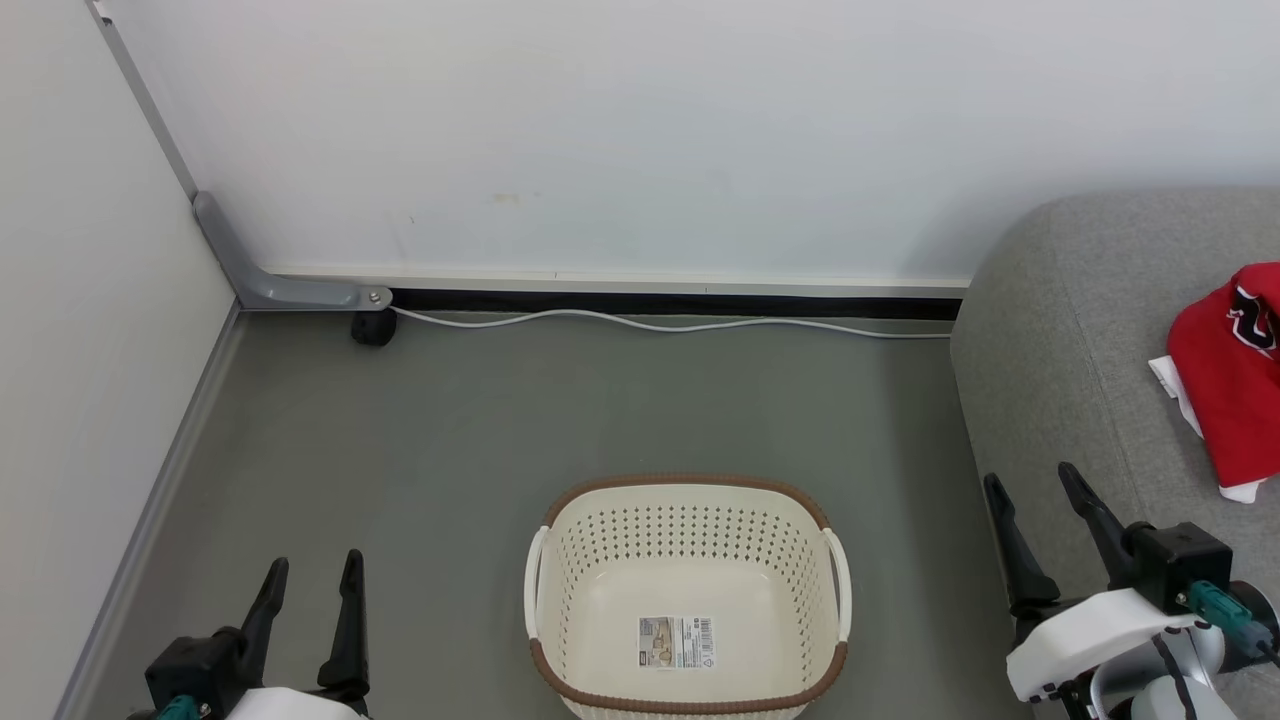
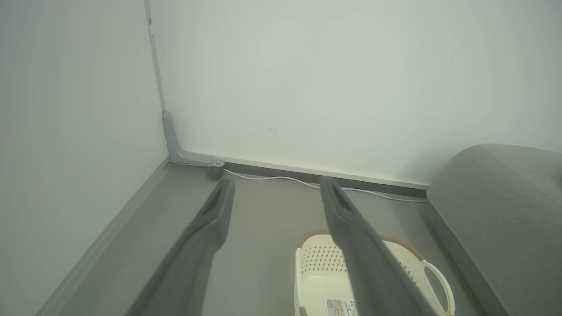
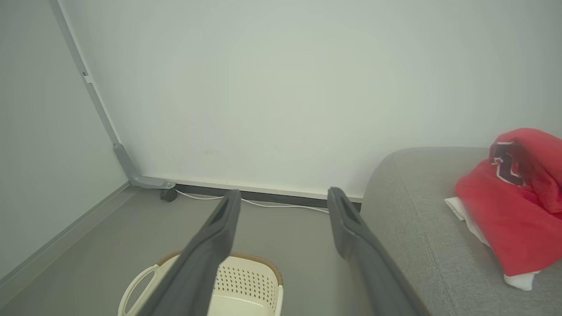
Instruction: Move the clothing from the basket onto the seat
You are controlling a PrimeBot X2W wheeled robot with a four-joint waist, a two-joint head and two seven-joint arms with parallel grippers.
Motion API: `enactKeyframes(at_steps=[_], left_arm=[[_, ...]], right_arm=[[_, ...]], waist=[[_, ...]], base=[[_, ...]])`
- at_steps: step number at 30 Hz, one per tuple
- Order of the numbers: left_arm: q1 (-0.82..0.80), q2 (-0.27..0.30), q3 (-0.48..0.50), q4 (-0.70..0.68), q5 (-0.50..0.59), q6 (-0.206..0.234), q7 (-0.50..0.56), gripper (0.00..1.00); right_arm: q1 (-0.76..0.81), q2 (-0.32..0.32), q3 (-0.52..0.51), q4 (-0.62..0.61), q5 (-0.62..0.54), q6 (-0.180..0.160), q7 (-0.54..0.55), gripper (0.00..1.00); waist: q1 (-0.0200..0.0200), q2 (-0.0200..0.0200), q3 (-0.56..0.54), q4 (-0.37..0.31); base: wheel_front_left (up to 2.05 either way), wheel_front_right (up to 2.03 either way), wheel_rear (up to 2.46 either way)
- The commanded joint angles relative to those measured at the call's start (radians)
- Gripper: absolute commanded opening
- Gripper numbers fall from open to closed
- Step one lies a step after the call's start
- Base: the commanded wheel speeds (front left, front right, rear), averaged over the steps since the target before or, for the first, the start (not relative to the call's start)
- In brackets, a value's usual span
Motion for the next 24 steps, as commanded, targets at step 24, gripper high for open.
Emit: enactKeyframes(at_steps=[24], left_arm=[[0.01,0.007,-0.038,-0.084,-0.05,0.0,-0.006,1.0]], right_arm=[[0.012,0.037,-0.042,-0.044,-0.054,0.003,-0.012,1.0]], waist=[[0.0,0.0,0.0,-0.019]], base=[[0.0,0.0,0.0]])
